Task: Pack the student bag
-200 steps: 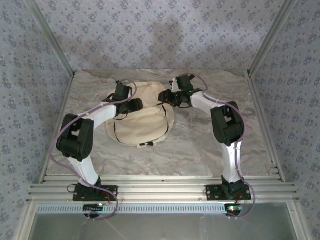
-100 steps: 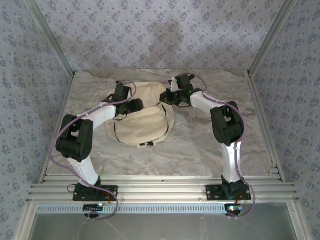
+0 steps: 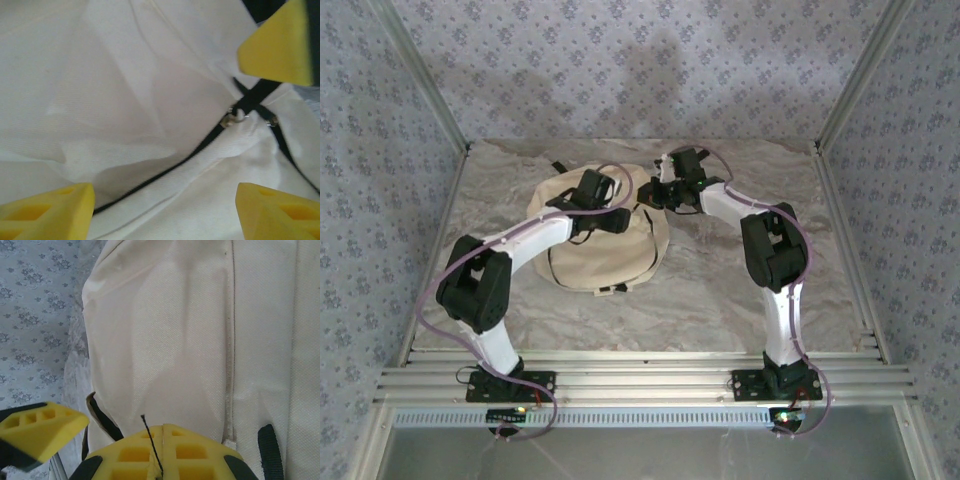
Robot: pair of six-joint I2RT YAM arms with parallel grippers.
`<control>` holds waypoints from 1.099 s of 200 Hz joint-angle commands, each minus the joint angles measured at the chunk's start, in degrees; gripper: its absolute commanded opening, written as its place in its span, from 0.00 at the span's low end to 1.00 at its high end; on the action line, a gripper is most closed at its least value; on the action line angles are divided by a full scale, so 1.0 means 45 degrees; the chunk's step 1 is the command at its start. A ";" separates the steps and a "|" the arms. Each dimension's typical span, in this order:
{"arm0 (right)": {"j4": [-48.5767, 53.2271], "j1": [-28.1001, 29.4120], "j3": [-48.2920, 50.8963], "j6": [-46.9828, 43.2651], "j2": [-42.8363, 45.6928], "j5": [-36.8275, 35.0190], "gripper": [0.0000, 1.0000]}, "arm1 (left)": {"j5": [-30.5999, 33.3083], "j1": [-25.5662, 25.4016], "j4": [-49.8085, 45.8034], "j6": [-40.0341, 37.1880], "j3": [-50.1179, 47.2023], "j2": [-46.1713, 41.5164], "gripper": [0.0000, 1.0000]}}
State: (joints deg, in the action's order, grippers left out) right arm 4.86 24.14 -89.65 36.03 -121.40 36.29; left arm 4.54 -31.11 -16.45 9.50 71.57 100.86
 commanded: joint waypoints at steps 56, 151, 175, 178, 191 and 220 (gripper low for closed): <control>-0.0044 -0.0033 -0.0019 0.0118 0.0455 0.0870 0.00 | 0.1515 0.0209 0.0095 -0.1587 0.0775 0.2053 0.67; -0.0035 -0.0803 0.1647 -0.0097 0.0166 -0.2325 0.00 | -0.0787 0.1190 0.2092 -0.0591 -0.1039 0.0592 0.00; -0.0368 -0.1352 0.2207 0.0400 0.0084 -0.2945 0.00 | -0.1062 0.1376 0.2075 -0.0282 -0.1284 0.0439 0.00; -0.0459 -0.1418 0.2316 0.0456 0.0101 -0.2960 0.00 | -0.1100 0.1395 0.2073 -0.0244 -0.1308 0.0448 0.00; -0.0538 -0.1643 0.2615 0.0528 0.0262 -0.3125 0.00 | -0.1141 0.1426 0.2053 -0.0147 -0.1323 0.0419 0.00; -0.0282 -0.1646 0.2702 0.0209 0.0745 -0.3356 0.00 | -0.1485 0.1411 0.2019 0.0046 -0.1137 0.0436 0.00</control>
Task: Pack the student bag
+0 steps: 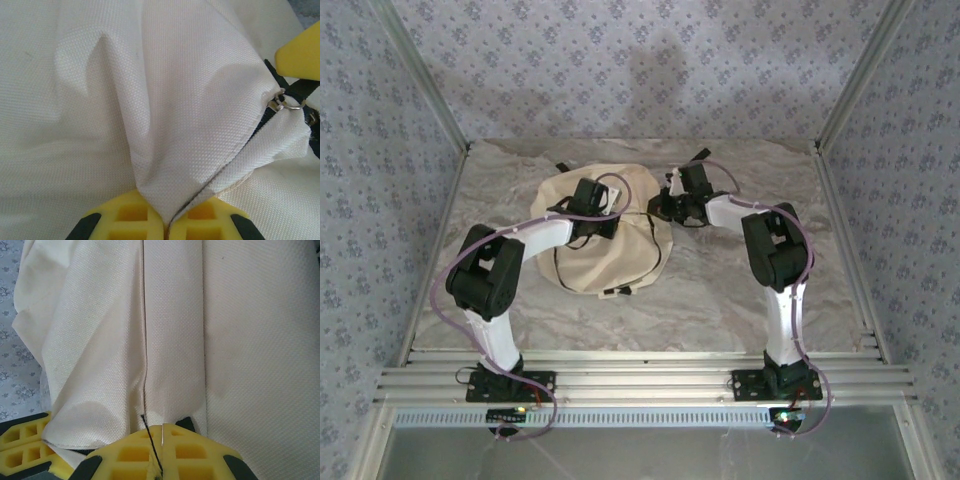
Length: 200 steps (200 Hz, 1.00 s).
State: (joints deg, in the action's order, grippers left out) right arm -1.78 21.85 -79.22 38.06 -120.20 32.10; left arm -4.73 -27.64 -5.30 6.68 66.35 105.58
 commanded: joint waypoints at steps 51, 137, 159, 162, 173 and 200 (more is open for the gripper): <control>0.1165 -0.1411 0.0040 -0.0321 0.1295 -0.0600 0.48 | 0.0162 -0.0353 -0.1361 0.0562 0.1149 -0.0320 0.00; 0.2928 -0.3253 0.4732 -0.4401 0.6406 -0.7022 0.77 | 0.2661 -0.0709 -0.1885 0.2761 0.1376 -0.2594 1.00; 0.1736 -0.3856 0.6572 -0.5037 0.7494 -0.8883 0.77 | 0.3910 0.0096 -0.2504 0.3060 0.1168 -0.3266 1.00; 0.1638 -0.3934 0.6770 -0.4720 0.7583 -0.8882 0.77 | 0.4065 0.0222 -0.2627 0.3081 0.1127 -0.3323 1.00; 0.1267 -0.4557 0.7097 -0.4840 0.7889 -0.8233 0.77 | 0.4739 0.0741 -0.2995 0.3144 0.0951 -0.3513 1.00; -0.0202 -0.4913 0.7716 -0.5937 0.8409 -0.9155 0.77 | 0.6430 0.1894 -0.2718 0.2588 -0.0347 -0.4273 1.00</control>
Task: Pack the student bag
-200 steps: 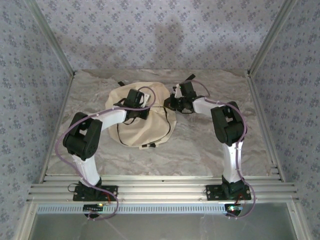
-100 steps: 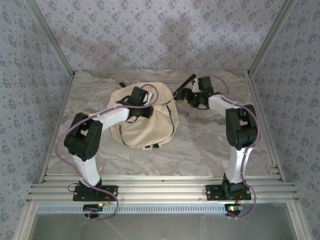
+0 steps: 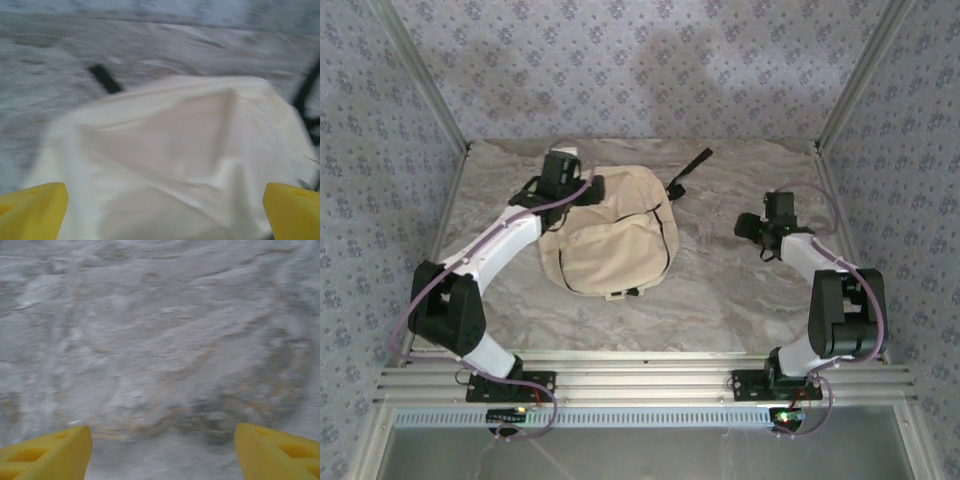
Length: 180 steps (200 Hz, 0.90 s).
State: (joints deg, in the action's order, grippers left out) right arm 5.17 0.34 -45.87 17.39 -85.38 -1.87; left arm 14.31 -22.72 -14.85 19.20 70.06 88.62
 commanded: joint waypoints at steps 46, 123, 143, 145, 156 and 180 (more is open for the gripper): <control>-0.6306 -0.0065 0.2394 -0.3753 0.0341 -0.2264 0.75 | 0.5350 0.2412 0.1968 -0.1503 -0.4567 -0.1545 1.00; -1.1808 -0.0094 0.5347 -0.3902 -0.0339 -0.1785 1.00 | 0.4195 0.3191 1.0436 -0.4106 -0.9169 -0.1347 1.00; -1.1734 -0.0208 0.5449 -0.3667 -0.0299 -0.1950 1.00 | 0.1634 0.4392 1.2379 -0.3369 -1.0098 -0.1399 1.00; -1.1945 -0.0196 0.5476 -0.3707 -0.0351 -0.1949 1.00 | 0.1408 0.4523 1.2464 -0.3261 -1.0164 -0.1345 1.00; -1.2289 -0.0059 0.5577 -0.3826 -0.0489 -0.2265 1.00 | 0.0641 0.5066 1.3661 -0.2956 -1.0567 -0.0902 1.00; -1.2024 -0.0048 0.5493 -0.3795 -0.0404 -0.2287 1.00 | -0.0331 0.5048 1.5962 -0.3385 -1.1325 0.0053 0.99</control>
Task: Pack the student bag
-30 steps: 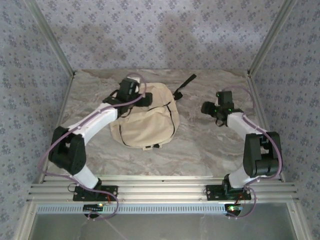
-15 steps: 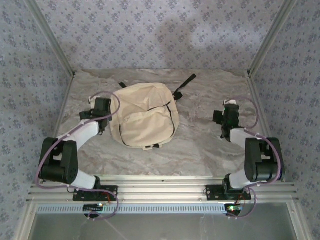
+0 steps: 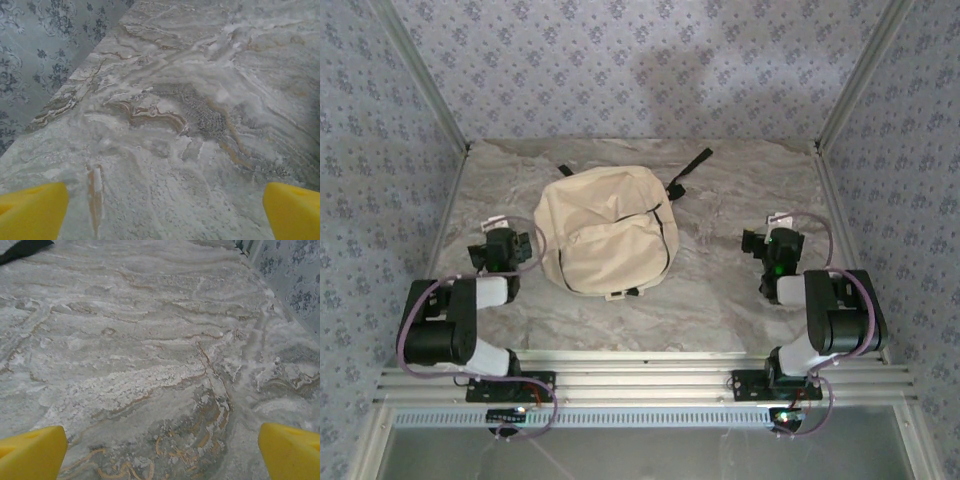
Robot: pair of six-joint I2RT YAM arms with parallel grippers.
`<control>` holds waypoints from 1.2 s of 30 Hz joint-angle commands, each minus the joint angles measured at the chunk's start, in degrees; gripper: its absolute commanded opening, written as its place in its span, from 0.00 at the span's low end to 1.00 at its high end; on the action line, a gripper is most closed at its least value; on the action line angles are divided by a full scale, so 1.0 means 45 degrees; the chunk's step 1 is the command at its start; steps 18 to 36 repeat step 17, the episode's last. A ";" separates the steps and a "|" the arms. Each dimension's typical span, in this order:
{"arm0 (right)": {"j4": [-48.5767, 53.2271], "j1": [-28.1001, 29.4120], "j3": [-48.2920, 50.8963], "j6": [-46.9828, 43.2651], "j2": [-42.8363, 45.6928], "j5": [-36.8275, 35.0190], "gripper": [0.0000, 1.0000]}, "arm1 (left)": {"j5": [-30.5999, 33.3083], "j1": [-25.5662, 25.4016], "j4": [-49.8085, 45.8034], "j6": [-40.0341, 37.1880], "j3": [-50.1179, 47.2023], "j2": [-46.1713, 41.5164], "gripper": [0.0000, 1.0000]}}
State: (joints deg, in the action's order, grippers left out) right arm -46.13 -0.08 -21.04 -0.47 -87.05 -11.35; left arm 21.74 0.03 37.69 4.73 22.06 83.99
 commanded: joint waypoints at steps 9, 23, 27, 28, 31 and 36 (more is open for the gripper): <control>-0.0693 0.0027 -0.0030 0.0134 -0.0071 -0.0063 1.00 | -0.2076 -0.0108 0.2448 -0.0268 0.0066 0.0797 0.99; -0.0606 0.0000 -0.0074 0.0007 -0.0060 0.0422 1.00 | -0.2008 -0.0144 0.2554 -0.0324 0.0067 0.0856 0.99; -0.0606 0.0000 -0.0074 0.0007 -0.0060 0.0422 1.00 | -0.2008 -0.0144 0.2554 -0.0324 0.0067 0.0856 0.99; -0.0606 0.0000 -0.0074 0.0007 -0.0060 0.0422 1.00 | -0.2008 -0.0144 0.2554 -0.0324 0.0067 0.0856 0.99; -0.0606 0.0000 -0.0074 0.0007 -0.0060 0.0422 1.00 | -0.2008 -0.0144 0.2554 -0.0324 0.0067 0.0856 0.99; -0.0606 0.0000 -0.0074 0.0007 -0.0060 0.0422 1.00 | -0.2008 -0.0144 0.2554 -0.0324 0.0067 0.0856 0.99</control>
